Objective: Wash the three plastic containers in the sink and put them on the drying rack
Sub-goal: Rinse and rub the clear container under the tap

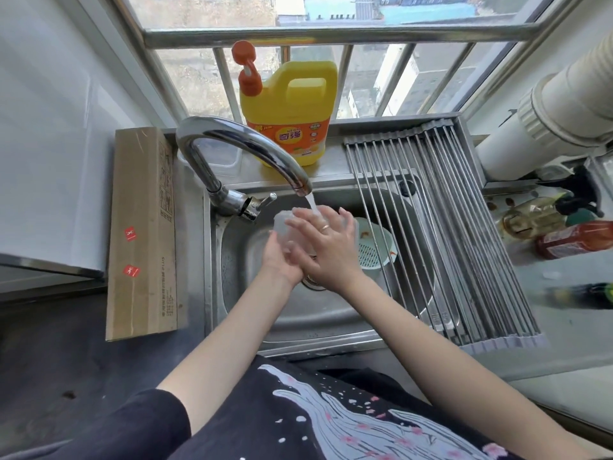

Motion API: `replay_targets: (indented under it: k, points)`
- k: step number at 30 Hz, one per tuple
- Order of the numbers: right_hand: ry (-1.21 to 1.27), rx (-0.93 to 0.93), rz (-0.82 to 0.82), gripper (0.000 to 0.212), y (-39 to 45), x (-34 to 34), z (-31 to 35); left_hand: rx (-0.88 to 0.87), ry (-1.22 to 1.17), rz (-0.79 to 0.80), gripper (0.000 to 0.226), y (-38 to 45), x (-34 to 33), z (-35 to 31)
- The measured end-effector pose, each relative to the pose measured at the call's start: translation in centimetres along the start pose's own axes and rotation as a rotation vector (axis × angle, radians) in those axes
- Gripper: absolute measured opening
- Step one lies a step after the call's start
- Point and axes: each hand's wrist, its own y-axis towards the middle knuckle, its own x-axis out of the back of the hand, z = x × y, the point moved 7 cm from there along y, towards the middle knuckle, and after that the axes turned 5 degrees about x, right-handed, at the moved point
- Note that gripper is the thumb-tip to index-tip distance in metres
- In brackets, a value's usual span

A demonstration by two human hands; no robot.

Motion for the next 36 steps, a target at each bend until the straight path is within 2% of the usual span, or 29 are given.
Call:
replay_targets:
  k: [4,7,10,13,15,17,18,20,21,23,26,28,30,33,36]
  points:
    - [0.109,0.08,0.154,0.052,0.7,0.0,-1.7,-0.107,0.266,-0.009,0.057,-0.7,-0.5,-2.3]
    - [0.333,-0.077,0.317,0.065,0.6,-0.5,-2.7,-0.217,0.497,-0.105,0.048,-1.4,-0.6,-3.6]
    - [0.449,-0.313,0.264,0.062,1.2,-1.4,-2.8,-0.304,0.714,-0.174,0.053,-1.8,-0.5,-3.5]
    - [0.639,-0.469,0.268,0.041,2.1,-3.1,-3.5,-0.432,0.883,-0.225,0.062,-3.6,-1.1,-3.0]
    - [0.632,-0.535,0.294,0.026,2.9,-2.7,-4.1,-0.484,0.984,-0.197,0.071,-4.3,-1.5,-2.8]
    - [0.585,-0.626,0.37,0.025,3.5,-2.5,-5.2,-0.514,1.106,-0.145,0.076,-4.7,-1.8,-2.1]
    - [0.604,-0.674,0.46,0.03,3.6,-2.9,-5.5,-0.506,1.124,-0.124,0.076,-4.6,-1.7,-1.9]
    - [0.724,-0.781,0.656,0.035,2.8,-3.9,-5.5,-0.547,1.166,-0.082,0.072,-4.9,-2.0,-1.9]
    - [0.788,-0.834,0.699,0.03,2.4,-4.2,-5.6,-0.572,1.204,-0.045,0.067,-5.0,-2.2,-1.8]
    - [0.917,-0.959,0.678,0.024,1.5,-4.1,-6.3,-0.594,1.245,0.041,0.057,-5.1,-2.7,-1.9]
    - [1.183,-1.013,0.569,0.038,0.2,-4.0,-6.8,-0.57,1.154,0.096,0.055,-5.4,-3.0,-2.8]
    - [1.312,-1.015,0.431,0.052,-0.5,-4.2,-7.2,-0.521,1.0,0.059,0.058,-5.2,-2.8,-3.5]
    - [1.404,-1.026,0.296,0.056,-1.0,-3.8,-7.1,-0.446,0.855,0.016,0.056,-4.6,-2.1,-3.6]
    - [1.652,-0.973,0.101,0.037,-1.7,-2.9,-7.3,-0.294,0.542,0.076,0.034,-3.3,-2.0,-3.4]
    - [1.818,-0.975,-0.039,0.036,-3.6,-2.2,-6.9,-0.18,0.305,0.093,0.049,-2.5,-2.2,-3.1]
